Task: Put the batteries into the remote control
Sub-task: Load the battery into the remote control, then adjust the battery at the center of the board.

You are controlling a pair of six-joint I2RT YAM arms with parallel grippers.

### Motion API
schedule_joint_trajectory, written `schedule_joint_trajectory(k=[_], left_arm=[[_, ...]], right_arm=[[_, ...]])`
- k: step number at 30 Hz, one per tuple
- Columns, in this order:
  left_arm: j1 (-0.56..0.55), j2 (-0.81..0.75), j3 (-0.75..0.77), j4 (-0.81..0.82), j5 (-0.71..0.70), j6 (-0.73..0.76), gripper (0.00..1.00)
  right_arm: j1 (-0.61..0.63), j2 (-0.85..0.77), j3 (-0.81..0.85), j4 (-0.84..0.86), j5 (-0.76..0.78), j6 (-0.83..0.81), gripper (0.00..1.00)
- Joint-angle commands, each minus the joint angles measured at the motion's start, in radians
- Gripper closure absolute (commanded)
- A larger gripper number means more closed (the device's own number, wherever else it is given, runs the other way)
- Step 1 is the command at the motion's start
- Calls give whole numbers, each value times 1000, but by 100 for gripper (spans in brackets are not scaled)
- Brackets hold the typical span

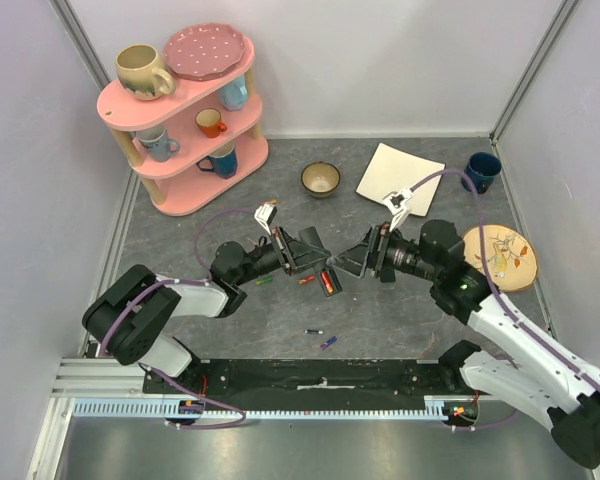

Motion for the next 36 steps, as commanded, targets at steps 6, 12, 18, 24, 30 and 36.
schedule_joint_trajectory(k=[6, 12, 18, 24, 30, 36], left_arm=[[90, -36, -50, 353, 35, 17, 98], [128, -142, -104, 140, 116, 70, 98], [145, -211, -162, 65, 172, 60, 98], [176, -277, -245, 60, 196, 20, 98], [234, -422, -293, -32, 202, 34, 98], [240, -585, -296, -167, 184, 98, 98]], right_arm=[[-50, -15, 189, -484, 487, -396, 18], [-50, 102, 105, -466, 729, -476, 23], [-49, 231, 145, -402, 599, -522, 27], [-18, 387, 163, -303, 596, -551, 32], [175, 558, 279, -288, 629, -599, 23], [239, 705, 345, -236, 605, -518, 20]])
